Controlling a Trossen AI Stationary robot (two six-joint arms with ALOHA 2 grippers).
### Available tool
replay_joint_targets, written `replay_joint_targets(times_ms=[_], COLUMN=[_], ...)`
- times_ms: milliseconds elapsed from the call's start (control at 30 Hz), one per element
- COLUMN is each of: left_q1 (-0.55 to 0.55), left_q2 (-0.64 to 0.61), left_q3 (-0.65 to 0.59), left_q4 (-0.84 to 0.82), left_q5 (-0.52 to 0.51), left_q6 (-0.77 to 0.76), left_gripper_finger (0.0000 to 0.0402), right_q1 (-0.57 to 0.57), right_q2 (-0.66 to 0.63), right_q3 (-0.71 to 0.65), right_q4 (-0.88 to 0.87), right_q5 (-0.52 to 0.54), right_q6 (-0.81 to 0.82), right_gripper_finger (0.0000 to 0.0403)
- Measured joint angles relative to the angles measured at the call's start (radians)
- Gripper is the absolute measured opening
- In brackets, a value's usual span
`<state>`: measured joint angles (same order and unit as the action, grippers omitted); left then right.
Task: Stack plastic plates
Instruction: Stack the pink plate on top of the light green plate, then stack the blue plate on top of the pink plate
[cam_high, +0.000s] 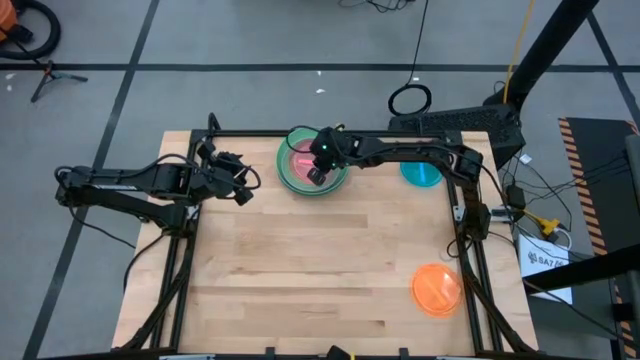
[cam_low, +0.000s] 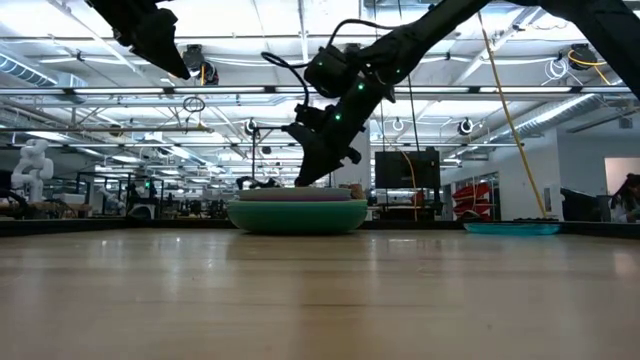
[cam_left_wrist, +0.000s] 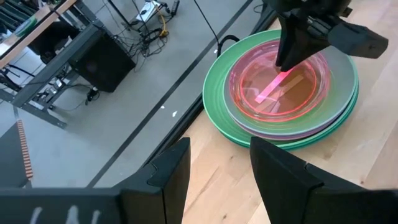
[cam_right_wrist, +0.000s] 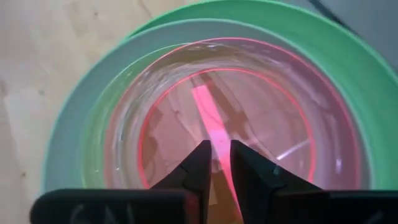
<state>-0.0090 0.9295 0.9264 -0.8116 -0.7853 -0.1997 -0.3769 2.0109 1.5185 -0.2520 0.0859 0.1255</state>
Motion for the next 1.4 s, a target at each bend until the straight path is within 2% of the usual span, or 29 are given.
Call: replay_joint_targets(times_ms=[100, 433, 1033, 1167, 1400], left_q1=[0.0, -0.002, -0.005, -0.005, -0.004], left_q2=[0.0, 0.0, 0.0, 0.0, 0.0], left_q3=[0.0, 0.0, 0.0, 0.0, 0.0], left_q4=[0.0, 0.001, 0.0, 0.0, 0.0], left_q5=[0.0, 0.0, 0.0, 0.0, -0.001], left_q6=[0.0, 0.003, -0.005, -0.004, 0.01], left_gripper_finger=[0.0173, 0.0173, 0.0173, 0.0173, 0.0173], right_q1=[0.004, 0.022, 0.045, 0.045, 0.045], right_q2=[0.01, 0.079, 0.056, 0.015, -0.119], right_q3=[0.0, 0.001, 0.025, 0.065, 0.089], right_q4=[0.005, 0.042, 0.033, -0.044, -0.3], right_q5=[0.05, 0.044, 0.044, 0.045, 0.046], right_q6=[-0.008, 0.012, 0.0, -0.011, -0.061], right_gripper_finger=[0.0044, 0.0022, 0.002, 0.002, 0.002])
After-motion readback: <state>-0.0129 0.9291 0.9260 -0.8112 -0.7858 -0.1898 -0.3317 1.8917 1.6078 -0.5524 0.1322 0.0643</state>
